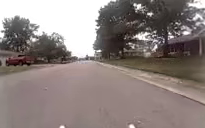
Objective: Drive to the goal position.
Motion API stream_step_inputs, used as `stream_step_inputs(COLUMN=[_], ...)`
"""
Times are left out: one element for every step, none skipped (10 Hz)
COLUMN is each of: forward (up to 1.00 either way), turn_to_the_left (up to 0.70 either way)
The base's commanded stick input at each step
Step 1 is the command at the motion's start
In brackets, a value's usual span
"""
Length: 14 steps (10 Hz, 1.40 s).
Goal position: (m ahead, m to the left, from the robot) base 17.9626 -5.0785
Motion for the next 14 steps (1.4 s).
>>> stream_step_inputs(forward=[0.50,0.50,0.50,0.50,0.50,0.50,0.50,0.50,0.50,0.50,0.50,0.50,0.50,0.50], turn_to_the_left=[0.00,0.00,0.00,0.00,0.00,0.00,0.00,0.00,0.00,0.00,0.00,0.00,0.00,0.00])
